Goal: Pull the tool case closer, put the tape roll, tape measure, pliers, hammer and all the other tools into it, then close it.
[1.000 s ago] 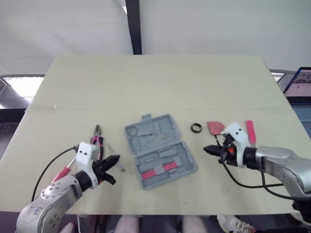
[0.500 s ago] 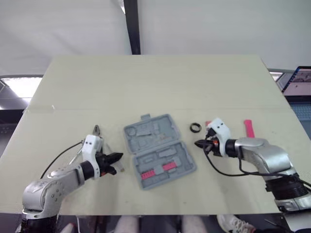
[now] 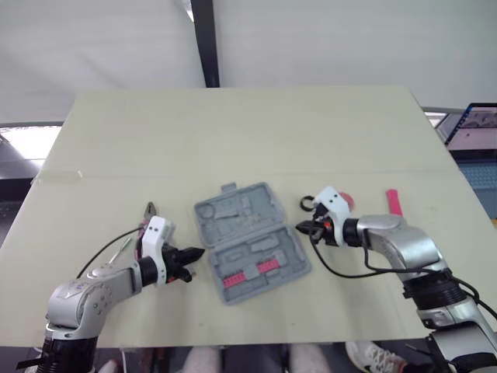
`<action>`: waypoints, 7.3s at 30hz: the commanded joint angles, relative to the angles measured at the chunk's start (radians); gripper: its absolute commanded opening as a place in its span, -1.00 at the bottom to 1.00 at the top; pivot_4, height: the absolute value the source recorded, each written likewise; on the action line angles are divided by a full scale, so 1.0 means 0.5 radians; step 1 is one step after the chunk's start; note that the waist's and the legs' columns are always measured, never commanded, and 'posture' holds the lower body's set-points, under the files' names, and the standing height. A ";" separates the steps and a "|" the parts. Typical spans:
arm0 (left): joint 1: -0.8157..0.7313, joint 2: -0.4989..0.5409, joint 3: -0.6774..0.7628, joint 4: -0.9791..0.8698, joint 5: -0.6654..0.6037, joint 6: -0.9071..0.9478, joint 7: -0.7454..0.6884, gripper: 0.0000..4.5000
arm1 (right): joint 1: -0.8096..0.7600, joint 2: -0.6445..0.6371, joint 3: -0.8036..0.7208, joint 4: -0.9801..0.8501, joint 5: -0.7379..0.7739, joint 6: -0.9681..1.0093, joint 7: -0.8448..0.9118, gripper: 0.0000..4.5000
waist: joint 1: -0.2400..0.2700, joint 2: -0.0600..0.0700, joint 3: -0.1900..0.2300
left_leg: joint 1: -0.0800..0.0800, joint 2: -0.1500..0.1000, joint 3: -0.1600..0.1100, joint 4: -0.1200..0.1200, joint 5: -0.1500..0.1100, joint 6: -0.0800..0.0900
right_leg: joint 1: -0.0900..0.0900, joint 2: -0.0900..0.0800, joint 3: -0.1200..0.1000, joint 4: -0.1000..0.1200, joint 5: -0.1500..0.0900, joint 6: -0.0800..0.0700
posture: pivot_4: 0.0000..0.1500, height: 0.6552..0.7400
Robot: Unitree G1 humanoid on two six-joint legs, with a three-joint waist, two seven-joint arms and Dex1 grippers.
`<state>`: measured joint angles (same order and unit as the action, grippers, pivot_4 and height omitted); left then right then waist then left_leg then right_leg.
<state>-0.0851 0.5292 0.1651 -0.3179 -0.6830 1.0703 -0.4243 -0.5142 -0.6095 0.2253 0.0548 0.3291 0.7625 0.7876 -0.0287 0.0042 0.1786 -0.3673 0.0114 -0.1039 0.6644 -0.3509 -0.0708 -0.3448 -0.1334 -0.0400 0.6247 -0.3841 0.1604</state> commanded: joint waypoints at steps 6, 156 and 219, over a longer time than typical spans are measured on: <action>-0.083 0.009 -0.117 0.134 0.090 -0.055 -0.080 -1.00 | -0.075 0.049 0.003 0.034 -0.057 -0.064 0.084 -0.98 | -0.002 0.000 0.000 | 0.000 0.000 0.000 0.000 0.000 0.000 | -0.001 0.000 0.000 0.001 0.000 0.000 | 1.00 1.00; 0.157 0.086 -0.379 -0.317 0.006 0.235 -0.275 -1.00 | 0.903 -0.592 -0.136 -1.123 0.260 0.392 0.175 -0.98 | 0.054 0.000 0.000 | -0.001 0.000 0.001 0.000 0.000 -0.001 | -0.001 -0.001 0.000 0.001 0.000 0.000 | 1.00 1.00; 1.916 -0.390 0.702 -1.023 0.126 -1.362 -0.570 -1.00 | 1.582 -0.654 -1.130 -1.301 0.682 0.239 0.240 -0.98 | 0.108 -0.002 0.000 | 0.000 0.001 0.009 0.001 -0.005 0.009 | 0.007 -0.001 0.001 -0.024 0.001 -0.001 | 1.00 1.00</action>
<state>0.8720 0.3291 0.5247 -0.8163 -0.6173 0.4034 -0.7169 0.2801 -0.9288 -0.3295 -0.5828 0.6586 0.8921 0.9028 0.0253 0.0034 0.1786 -0.3675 0.0118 -0.0993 0.6650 -0.3534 -0.0663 -0.3411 -0.1340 -0.0393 0.6128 -0.3837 0.1600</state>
